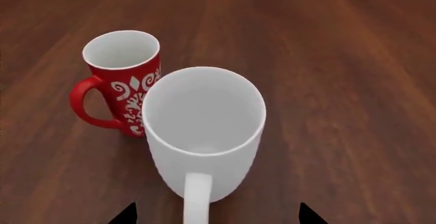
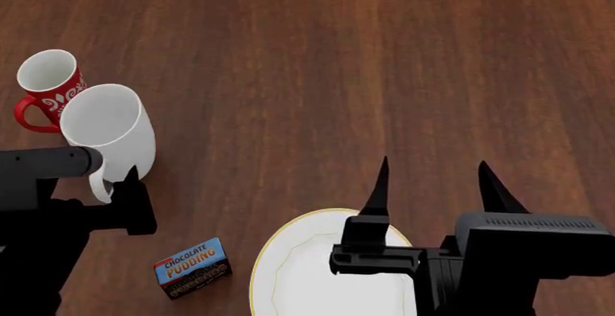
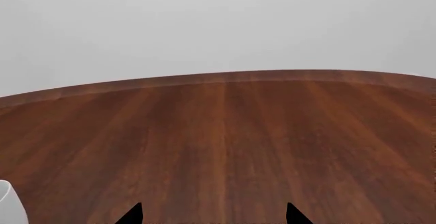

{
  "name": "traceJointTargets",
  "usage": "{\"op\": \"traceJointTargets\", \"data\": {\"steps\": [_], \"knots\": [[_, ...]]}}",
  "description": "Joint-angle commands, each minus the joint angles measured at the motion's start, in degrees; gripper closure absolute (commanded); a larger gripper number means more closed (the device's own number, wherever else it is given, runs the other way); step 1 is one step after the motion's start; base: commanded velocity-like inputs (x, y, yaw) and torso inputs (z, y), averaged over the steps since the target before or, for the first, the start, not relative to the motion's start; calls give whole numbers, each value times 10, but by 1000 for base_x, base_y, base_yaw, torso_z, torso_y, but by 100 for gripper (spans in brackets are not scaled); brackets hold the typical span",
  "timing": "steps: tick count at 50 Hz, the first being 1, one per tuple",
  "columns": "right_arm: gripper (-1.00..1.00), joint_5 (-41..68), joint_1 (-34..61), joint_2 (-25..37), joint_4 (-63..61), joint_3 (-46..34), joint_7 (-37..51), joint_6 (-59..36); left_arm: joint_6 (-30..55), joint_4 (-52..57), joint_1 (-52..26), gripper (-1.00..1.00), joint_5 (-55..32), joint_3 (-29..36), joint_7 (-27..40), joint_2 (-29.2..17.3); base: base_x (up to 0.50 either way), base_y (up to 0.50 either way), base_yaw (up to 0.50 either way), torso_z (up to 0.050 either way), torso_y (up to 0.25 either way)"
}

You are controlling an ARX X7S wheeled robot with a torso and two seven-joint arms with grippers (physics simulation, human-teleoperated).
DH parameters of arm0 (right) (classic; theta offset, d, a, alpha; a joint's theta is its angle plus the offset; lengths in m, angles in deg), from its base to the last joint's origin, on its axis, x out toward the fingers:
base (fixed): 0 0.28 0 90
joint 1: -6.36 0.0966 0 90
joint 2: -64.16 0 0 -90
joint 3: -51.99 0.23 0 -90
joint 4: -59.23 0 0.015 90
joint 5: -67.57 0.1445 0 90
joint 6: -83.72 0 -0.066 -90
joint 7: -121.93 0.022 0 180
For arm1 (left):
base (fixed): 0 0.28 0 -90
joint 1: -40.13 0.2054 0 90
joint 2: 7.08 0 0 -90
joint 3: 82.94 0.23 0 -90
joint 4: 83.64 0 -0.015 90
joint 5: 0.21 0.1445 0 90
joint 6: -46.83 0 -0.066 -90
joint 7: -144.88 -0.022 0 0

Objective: Put the white mug on the plate.

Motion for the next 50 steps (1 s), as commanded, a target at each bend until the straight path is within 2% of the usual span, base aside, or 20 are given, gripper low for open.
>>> {"op": "traceJointTargets", "data": {"steps": [1,50], "knots": [[-100,3,-3,2,2,0,2,4,-19,-38,-10,-100,6,4,-1,0,0,0,0,0,0],[-100,13,-9,10,9,-6,10,18,-82,-170,-56,-100,21,21,-8,4,0,0,0,0,0]]}}
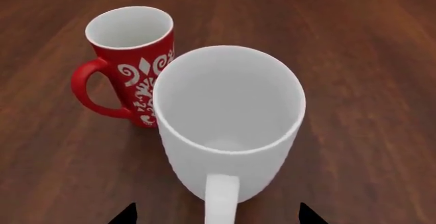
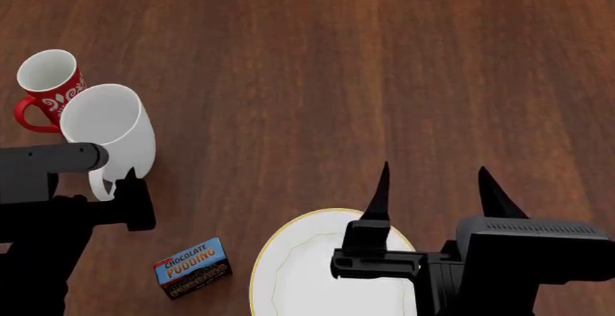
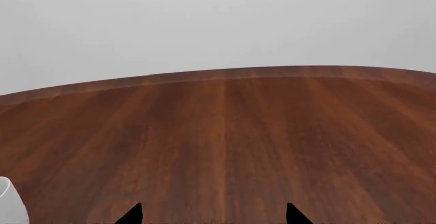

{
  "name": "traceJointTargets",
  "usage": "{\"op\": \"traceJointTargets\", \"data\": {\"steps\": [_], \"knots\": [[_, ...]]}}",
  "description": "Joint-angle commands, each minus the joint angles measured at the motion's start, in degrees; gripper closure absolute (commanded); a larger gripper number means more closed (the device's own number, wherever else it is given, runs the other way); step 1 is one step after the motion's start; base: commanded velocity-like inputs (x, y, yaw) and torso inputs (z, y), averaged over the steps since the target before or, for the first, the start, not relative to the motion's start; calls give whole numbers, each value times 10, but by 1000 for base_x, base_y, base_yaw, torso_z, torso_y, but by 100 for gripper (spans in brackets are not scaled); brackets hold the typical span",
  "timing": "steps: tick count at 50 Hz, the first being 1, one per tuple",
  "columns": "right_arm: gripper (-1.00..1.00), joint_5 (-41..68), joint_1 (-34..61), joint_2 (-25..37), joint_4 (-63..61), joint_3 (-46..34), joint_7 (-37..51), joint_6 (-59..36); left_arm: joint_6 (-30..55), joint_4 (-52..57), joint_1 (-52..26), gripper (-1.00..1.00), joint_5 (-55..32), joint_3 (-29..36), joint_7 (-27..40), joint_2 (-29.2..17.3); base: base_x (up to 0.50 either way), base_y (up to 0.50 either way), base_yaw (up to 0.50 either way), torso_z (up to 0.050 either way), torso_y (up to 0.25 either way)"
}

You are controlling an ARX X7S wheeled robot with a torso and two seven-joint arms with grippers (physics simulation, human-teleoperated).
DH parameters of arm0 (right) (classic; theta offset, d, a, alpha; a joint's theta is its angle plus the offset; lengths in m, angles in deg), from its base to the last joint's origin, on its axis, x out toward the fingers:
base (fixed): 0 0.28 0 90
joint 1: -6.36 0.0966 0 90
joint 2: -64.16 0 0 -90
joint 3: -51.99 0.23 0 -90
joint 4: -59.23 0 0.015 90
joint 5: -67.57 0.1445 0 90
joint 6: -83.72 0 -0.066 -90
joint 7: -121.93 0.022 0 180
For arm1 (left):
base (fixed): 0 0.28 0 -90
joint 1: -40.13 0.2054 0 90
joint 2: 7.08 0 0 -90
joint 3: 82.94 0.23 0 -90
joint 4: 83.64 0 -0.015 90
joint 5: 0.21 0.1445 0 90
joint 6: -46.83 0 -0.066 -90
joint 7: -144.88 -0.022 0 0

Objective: Put the white mug on the plate.

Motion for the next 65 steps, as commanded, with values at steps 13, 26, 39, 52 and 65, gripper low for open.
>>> {"op": "traceJointTargets", "data": {"steps": [13,26,39,52,65], "knots": [[-100,4,-3,3,4,-2,4,8,-20,-44,-15,-100,3,6,0,1,0,0,0,0,0],[-100,7,-5,5,9,-3,5,13,-32,-67,-21,-100,6,11,-1,2,0,0,0,0,0],[-100,8,-6,7,15,-5,5,19,-46,-96,-32,-100,8,15,-3,5,0,0,0,0,0],[-100,10,-7,9,15,-6,8,20,-60,-127,-45,-100,9,20,-7,7,0,0,0,0,0],[-100,13,-7,12,14,-8,12,19,-70,-149,-52,-100,10,23,-7,9,0,0,0,0,0]]}}
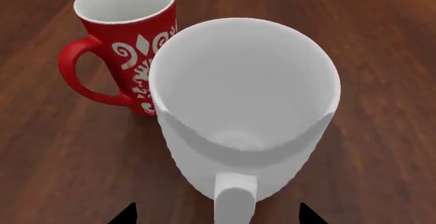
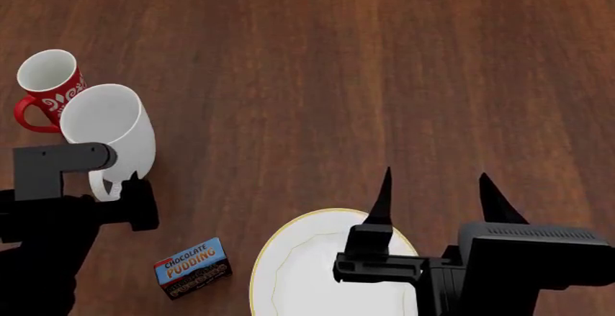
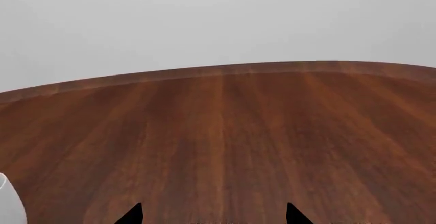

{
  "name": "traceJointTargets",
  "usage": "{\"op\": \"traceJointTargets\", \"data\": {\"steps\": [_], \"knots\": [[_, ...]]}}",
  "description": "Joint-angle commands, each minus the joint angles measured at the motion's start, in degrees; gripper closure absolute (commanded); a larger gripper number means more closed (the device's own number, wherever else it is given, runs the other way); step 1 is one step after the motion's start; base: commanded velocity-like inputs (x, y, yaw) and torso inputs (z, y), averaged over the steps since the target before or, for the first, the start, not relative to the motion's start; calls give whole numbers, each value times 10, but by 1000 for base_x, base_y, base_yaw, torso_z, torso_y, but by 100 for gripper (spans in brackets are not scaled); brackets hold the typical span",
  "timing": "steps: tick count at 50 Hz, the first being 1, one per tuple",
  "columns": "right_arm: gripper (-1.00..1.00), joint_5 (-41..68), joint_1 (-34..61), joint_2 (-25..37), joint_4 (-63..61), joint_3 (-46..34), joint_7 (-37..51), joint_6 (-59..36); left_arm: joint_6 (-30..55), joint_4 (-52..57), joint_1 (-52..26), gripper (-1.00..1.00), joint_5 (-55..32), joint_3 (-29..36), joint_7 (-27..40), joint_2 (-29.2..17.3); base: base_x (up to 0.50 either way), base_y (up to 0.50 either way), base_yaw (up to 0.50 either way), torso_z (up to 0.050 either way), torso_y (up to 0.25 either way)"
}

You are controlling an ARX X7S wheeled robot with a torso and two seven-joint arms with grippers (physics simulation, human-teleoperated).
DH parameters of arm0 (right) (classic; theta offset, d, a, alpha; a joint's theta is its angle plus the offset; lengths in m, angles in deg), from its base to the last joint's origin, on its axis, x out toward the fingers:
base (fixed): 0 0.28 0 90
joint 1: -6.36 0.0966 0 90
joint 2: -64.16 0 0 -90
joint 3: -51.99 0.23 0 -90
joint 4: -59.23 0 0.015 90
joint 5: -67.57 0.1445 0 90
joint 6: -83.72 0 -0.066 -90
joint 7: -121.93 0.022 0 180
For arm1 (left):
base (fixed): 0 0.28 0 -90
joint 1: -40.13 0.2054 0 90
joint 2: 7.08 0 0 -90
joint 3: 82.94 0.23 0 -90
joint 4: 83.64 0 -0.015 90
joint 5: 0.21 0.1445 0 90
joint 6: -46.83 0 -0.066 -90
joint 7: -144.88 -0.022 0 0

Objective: Put the white mug on the plate.

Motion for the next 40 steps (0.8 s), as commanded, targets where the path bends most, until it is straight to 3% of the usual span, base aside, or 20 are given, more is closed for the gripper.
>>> {"op": "traceJointTargets", "data": {"steps": [1,8,9,40], "knots": [[-100,2,0,2,1,-1,2,1,-5,-13,-6,-100,0,3,1,1,0,0,0,0,0],[-100,2,1,2,10,-4,0,6,0,2,1,-100,-2,2,10,0,0,0,0,0,0],[-100,3,2,2,11,-4,0,6,1,2,1,100,-3,2,9,-1,0,0,0,0,0],[-100,7,2,6,10,-14,7,5,22,59,22,100,-13,10,18,-12,0,0,0,0,0]]}}
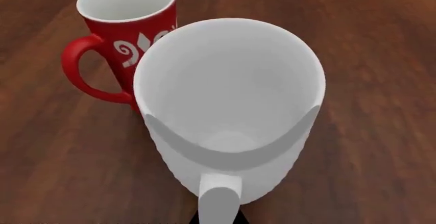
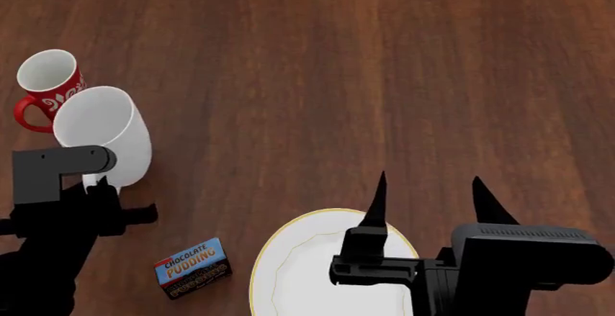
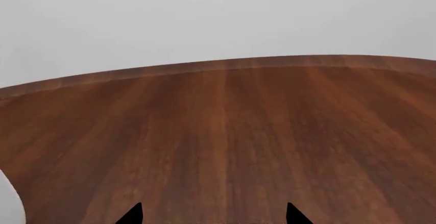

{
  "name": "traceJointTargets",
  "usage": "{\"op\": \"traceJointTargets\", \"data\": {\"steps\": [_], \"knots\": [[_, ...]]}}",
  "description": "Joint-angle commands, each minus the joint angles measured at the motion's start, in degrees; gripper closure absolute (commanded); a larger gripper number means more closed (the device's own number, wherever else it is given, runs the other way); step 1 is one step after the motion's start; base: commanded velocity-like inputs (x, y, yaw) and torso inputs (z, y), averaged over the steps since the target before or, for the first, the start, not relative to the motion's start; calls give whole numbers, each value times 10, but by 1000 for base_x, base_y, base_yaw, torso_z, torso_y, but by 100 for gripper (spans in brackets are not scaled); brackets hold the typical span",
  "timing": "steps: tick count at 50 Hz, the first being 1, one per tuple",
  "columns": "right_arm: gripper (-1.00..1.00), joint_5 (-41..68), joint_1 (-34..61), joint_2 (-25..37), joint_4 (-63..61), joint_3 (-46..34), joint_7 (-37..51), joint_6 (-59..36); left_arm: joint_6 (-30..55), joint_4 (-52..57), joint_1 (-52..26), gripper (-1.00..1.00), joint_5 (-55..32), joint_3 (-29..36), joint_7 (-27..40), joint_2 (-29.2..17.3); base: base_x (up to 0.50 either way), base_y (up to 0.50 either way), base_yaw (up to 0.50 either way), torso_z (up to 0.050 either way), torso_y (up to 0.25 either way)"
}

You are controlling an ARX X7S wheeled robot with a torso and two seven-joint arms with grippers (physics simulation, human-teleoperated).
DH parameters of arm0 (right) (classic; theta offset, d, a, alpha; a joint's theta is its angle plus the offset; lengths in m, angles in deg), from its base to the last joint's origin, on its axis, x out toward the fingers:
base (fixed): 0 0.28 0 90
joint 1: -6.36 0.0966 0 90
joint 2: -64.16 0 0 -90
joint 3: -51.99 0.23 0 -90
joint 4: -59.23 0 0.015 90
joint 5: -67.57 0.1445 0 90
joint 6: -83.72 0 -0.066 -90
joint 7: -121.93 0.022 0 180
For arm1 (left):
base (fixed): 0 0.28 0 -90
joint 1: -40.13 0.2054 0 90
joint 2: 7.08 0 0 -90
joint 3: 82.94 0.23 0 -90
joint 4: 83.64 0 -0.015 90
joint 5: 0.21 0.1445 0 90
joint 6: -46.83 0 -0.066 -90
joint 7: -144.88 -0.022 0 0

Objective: Put the white mug on the plate.

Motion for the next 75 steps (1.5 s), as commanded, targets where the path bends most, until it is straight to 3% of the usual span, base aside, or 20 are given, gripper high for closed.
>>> {"op": "traceJointTargets", "data": {"steps": [1,17,29,45,52,62,75], "knots": [[-100,2,-1,4,-9,-2,7,-6,19,42,11,100,-3,5,10,-8,0,0,0,0,0],[-100,12,-74,58,-160,43,62,-63,11,36,10,100,-2,14,8,-7,0,0,0,0,0],[-100,27,-204,90,-269,160,112,-68,12,39,9,100,-1,21,8,-7,0,0,0,0,0],[-100,35,-401,42,-292,303,115,23,22,54,8,100,2,36,13,-6,0,0,0,0,0],[-100,32,-449,14,-282,323,103,66,66,124,10,100,-2,46,27,-13,0,0,0,0,0],[-100,47,-420,20,-283,314,127,38,161,276,23,100,-25,58,48,-29,0,0,0,0,0],[-100,71,-422,23,-288,325,139,29,240,387,16,100,-52,92,55,-26,0,0,0,0,0]]}}
